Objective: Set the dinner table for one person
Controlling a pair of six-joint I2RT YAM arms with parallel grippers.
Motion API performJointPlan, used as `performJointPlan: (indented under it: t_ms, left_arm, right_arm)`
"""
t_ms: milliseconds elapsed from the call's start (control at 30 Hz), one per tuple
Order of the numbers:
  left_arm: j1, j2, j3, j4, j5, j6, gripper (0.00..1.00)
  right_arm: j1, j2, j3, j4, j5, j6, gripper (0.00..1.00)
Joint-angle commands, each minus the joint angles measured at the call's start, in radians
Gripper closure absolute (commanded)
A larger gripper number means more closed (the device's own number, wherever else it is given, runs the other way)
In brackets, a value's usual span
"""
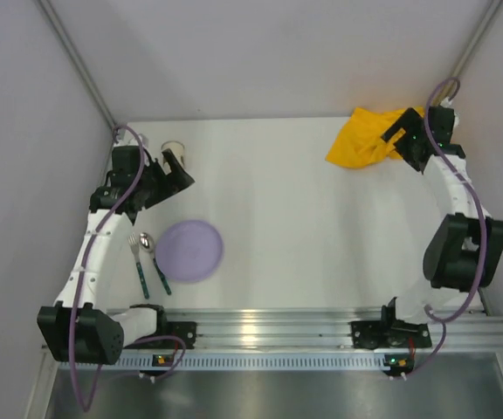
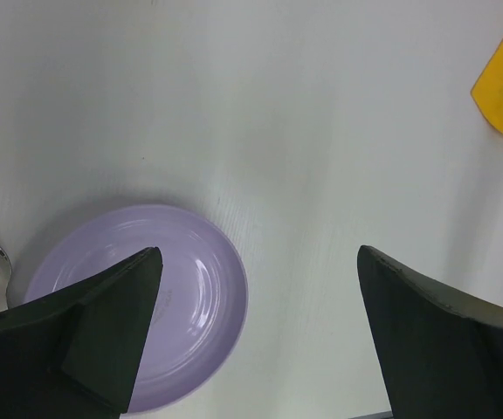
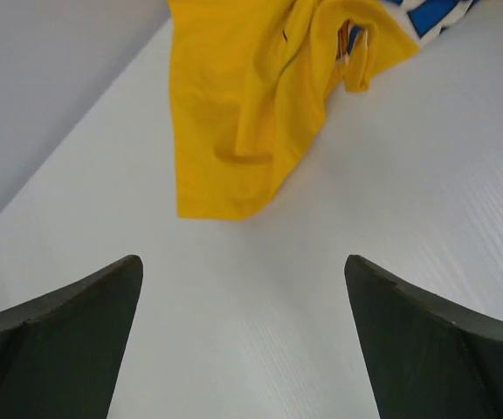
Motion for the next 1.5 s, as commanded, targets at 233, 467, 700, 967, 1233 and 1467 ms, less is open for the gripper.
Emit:
performJointPlan:
  t_ms: [233, 467, 700, 967, 1233, 1467]
  left_arm:
    - [-0.005, -0.154, 0.086, -0.157, -0.064, -0.018, 0.01]
    - [-0.005, -0.085, 0.084, -0.231, -0.143, 0.042, 0.01]
    - [-0.005, 0.002, 0.089, -0.194, -0.124, 0.088, 0.01]
    - [-0.005, 0.108, 0.150, -0.193, -0.131, 0.119, 0.01]
    - [-0.005, 0.114, 0.161, -0.190, -0.124, 0.116, 0.01]
    - [-0.022, 0.111, 0.182, -0.167, -0.121, 0.104, 0.01]
  right_arm:
    - [-0.088, 0.434, 0.304, -0.175, -0.225, 0.026, 0.03]
    - [-0.128, 0.585, 0.407, -0.191, -0.182, 0.082, 0.04]
    - [-0.125, 0.759, 0.553, -0.157, -0.162, 0.174, 0.10]
    - [-0.088, 0.922, 0.758, -0.152, -0.148, 0.279, 0.42]
    - [-0.076, 0.895, 0.734, -0.152, -0.133, 0.276, 1.00]
    - [-0.027, 0.662, 0.475, -0.152, -0.190, 0.242, 1.00]
